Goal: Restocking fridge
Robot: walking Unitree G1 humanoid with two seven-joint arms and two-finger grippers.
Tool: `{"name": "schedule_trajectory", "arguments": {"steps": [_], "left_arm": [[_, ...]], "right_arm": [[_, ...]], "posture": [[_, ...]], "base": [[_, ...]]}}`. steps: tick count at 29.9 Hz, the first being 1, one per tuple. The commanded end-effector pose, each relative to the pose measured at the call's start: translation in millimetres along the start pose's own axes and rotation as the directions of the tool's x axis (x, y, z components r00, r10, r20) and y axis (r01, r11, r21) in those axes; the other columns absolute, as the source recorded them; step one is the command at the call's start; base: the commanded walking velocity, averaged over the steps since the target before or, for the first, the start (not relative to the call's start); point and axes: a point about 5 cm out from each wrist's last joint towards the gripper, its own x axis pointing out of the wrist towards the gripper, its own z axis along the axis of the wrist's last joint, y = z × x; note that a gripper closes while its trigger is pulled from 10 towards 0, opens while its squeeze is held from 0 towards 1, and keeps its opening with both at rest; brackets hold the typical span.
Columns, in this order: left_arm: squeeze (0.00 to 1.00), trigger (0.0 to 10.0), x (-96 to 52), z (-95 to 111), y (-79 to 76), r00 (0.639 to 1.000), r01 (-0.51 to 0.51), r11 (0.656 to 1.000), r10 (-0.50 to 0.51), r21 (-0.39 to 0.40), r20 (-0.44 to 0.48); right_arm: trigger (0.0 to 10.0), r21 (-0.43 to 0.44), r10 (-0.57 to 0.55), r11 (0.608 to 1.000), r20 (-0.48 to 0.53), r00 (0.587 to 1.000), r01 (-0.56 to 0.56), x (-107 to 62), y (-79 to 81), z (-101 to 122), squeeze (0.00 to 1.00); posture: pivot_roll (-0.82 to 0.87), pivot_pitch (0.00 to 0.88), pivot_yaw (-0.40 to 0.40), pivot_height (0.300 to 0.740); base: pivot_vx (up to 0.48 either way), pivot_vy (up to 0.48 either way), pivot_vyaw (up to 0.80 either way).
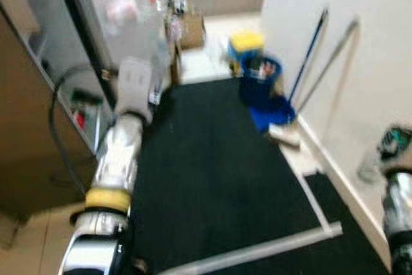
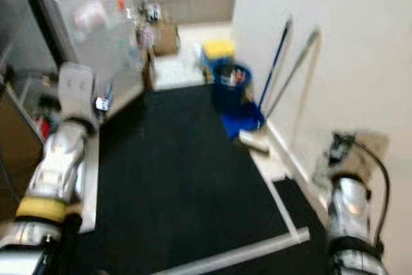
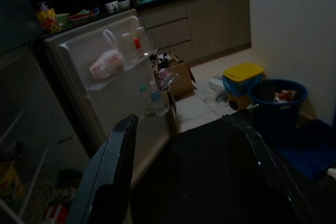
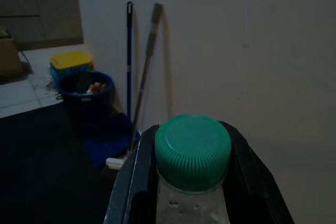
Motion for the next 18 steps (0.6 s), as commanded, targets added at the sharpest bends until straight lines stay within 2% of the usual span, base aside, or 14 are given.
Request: {"name": "schedule_trajectory", "arguments": {"steps": [1, 5, 9, 11, 12, 15, 16, 18], "left_arm": [[0.0, 10.0, -1.7, -3, -2.8, 1.0, 0.014, 1.0, -0.014, -0.007, -0.008], [0.0, 10.0, -7.5, -13, -11.9, 0.999, 0.03, 0.999, -0.031, -0.018, -0.043], [0.0, 10.0, -18.7, -30, -30.7, 0.992, 0.076, 0.997, -0.078, -0.029, -0.096], [0.0, 10.0, -28.9, -45, -43.0, 0.984, 0.104, 0.994, -0.107, -0.028, -0.144], [0.0, 10.0, -44.6, -68, -55.0, 0.965, 0.13, 0.991, -0.134, -0.031, -0.227], [0.0, 10.0, -53.0, -80, -59.0, 0.952, 0.141, 0.99, -0.143, -0.028, -0.271], [0.0, 10.0, -73.8, -108, -61.6, 0.915, 0.16, 0.987, -0.149, -0.001, -0.375], [0.0, 10.0, -89.2, -127, -59.2, 0.883, 0.169, 0.985, -0.139, 0.027, -0.448]], "right_arm": [[10.0, -0.023, 0.005, 1.0, 0.007, 1.0, -0.005, -1.9, -2.3, -2, 0.0], [10.0, -0.072, 0.067, 0.995, 0.054, 0.996, -0.063, -1.9, 7.7, 4, 0.0], [10.0, -0.083, 0.084, 0.993, 0.072, 0.994, -0.078, -1.3, 12.5, 7, 0.0], [10.0, -0.079, 0.09, 0.993, 0.077, 0.993, -0.083, -1.2, 14.1, 8, 0.0], [10.0, -0.079, 0.093, 0.993, 0.066, 0.994, -0.088, -2.0, 15.0, 5, 0.0], [10.0, -0.079, 0.094, 0.993, 0.054, 0.994, -0.09, -2.9, 15.2, 2, 0.0], [10.0, -0.087, 0.096, 0.992, 0.012, 0.995, -0.095, -7.6, 15.9, -10, 0.0], [10.0, -0.096, 0.099, 0.99, -0.03, 0.995, -0.102, -12.7, 16.8, -22, 0.0]], "posture": [[0.05, 0.0, -0.009, 0.74], [0.05, 0.0, -0.009, 0.74], [0.05, 0.0, -0.006, 0.74], [0.05, 0.0, -0.006, 0.74], [0.05, 0.0, -0.006, 0.74], [0.05, 0.0, -0.006, 0.74], [0.04, 0.0, -0.007, 0.74], [0.04, 0.0, -0.007, 0.74]], "base": [[0.401, 0.0, 0.0], [0.399, 0.0, 0.0], [0.402, 0.0, 0.0], [0.401, 0.0, 0.0], [0.401, 0.0, 0.0], [0.399, 0.0, 0.0], [0.398, 0.0, 0.0], [0.399, 0.0, 0.0]]}}
